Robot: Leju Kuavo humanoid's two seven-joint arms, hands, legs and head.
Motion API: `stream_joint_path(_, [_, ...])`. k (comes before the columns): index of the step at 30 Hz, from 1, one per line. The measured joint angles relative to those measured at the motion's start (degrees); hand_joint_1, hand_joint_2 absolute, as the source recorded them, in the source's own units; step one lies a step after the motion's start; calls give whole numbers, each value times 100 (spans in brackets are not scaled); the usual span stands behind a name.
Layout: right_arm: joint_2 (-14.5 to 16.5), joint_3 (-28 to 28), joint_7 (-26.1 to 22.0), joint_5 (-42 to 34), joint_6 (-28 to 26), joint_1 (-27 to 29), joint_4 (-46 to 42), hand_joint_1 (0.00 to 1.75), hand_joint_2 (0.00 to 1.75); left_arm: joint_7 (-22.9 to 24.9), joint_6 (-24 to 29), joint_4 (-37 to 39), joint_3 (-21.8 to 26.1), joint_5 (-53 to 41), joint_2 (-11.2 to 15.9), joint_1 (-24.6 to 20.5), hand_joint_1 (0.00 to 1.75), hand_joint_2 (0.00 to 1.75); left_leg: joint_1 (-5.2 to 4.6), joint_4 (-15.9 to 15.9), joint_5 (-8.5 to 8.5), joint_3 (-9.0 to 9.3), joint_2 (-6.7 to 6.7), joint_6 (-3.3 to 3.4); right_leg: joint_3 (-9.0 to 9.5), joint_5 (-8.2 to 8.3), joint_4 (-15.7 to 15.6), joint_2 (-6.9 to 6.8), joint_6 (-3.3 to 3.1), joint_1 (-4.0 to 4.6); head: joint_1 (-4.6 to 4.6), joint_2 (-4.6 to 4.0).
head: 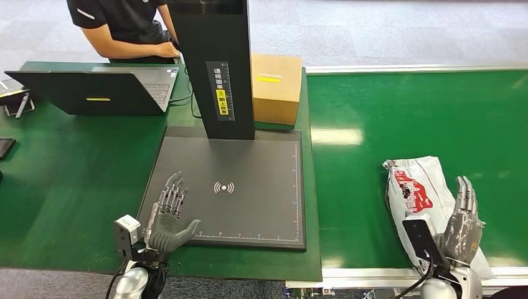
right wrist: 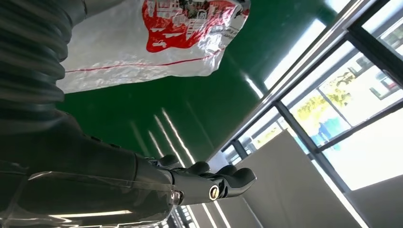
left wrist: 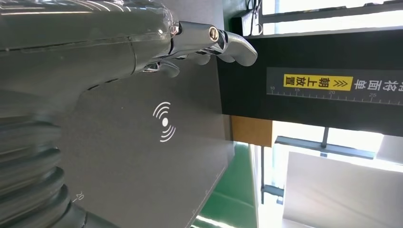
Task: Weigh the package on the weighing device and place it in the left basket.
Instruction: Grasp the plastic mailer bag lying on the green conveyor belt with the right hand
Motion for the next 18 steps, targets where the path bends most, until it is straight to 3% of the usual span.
stream_joint_path(3, [83, -213, 247, -130, 106, -1, 0, 0, 175, -5, 14, 0, 7, -19, -21, 1, 0, 175, 0, 0, 0, 0, 0, 0, 0, 0, 0, 0, 0, 0, 0, 0])
stream_joint_path(11, [263, -627, 1789, 289, 1122, 6, 118, 0, 175, -47, 29, 31, 25, -159, -90, -18, 0, 175, 0, 0, 0, 0, 1, 0, 0, 0, 1, 1, 0, -1, 0, 0])
stream_joint_path(18, [284, -668, 1993, 394, 1330, 12, 339, 0, 175, -53, 36, 100, 26, -186, -128, -45, 0, 175, 0, 0, 0, 1, 1, 0, 0, 0, 1, 1, 0, 0, -1, 0])
